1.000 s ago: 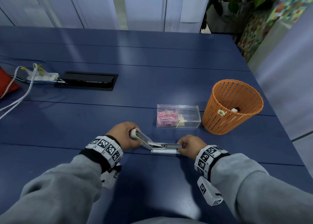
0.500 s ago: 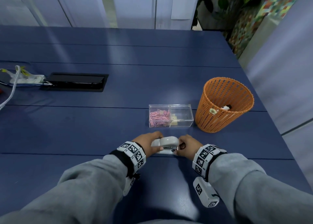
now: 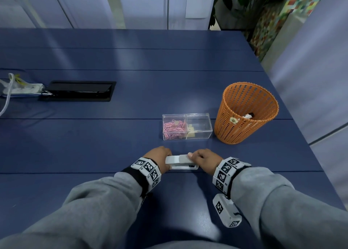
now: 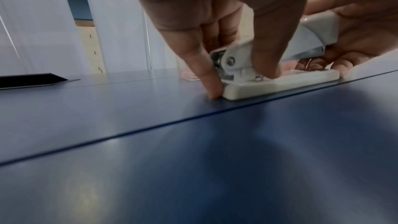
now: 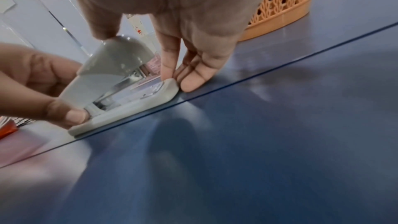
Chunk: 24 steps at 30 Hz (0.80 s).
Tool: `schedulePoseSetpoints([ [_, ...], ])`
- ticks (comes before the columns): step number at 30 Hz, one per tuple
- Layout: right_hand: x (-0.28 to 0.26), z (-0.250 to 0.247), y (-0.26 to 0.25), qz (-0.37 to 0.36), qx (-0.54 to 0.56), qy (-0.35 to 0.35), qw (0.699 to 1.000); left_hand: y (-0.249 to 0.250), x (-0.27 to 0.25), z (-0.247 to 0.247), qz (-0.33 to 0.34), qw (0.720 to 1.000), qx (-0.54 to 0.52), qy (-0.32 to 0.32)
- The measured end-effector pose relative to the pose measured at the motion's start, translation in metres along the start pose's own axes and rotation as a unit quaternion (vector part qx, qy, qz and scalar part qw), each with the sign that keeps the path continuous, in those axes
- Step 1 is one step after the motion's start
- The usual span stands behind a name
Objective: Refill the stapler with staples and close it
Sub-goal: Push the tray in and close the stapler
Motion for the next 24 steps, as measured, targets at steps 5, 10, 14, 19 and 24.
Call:
schedulePoseSetpoints([
  [5, -0.004, 0.0, -0.003, 0.012, 0.078, -0.002, 0.997, 0.003, -0.005, -0.001, 0.014, 0.999, -0.021, 0.022],
  [10, -0.012, -0.005, -0.02, -0.036, 0.31, -0.015, 0.95, 0.011, -0.011, -0.014, 0.046, 0.993, -0.067, 0.085],
  [14, -0.033, -0.029, -0.036, -0.088, 0.256, 0.076, 0.96, 0.021, -0.023, -0.029, 0.096, 0.976, -0.137, 0.142],
  [19, -0.089, -0.068, -0.075, -0.155, 0.172, 0.164, 0.959, 0.026, -0.036, -0.038, 0.165, 0.941, -0.265, 0.13],
  [24, -0.15, -0.12, -0.1, -0.201, 0.132, 0.298, 0.924, -0.013, -0.051, -0.002, 0.082, 0.973, -0.203, 0.07],
])
Point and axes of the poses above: each hand's wrist, its own x-axis towards the middle knuckle, its own z-axis out of the palm, y = z × x, the point moved 5 cm from there along x, towards the middle knuckle, and after that the axes turned 15 degrees about -y, right-handed, at the moved point
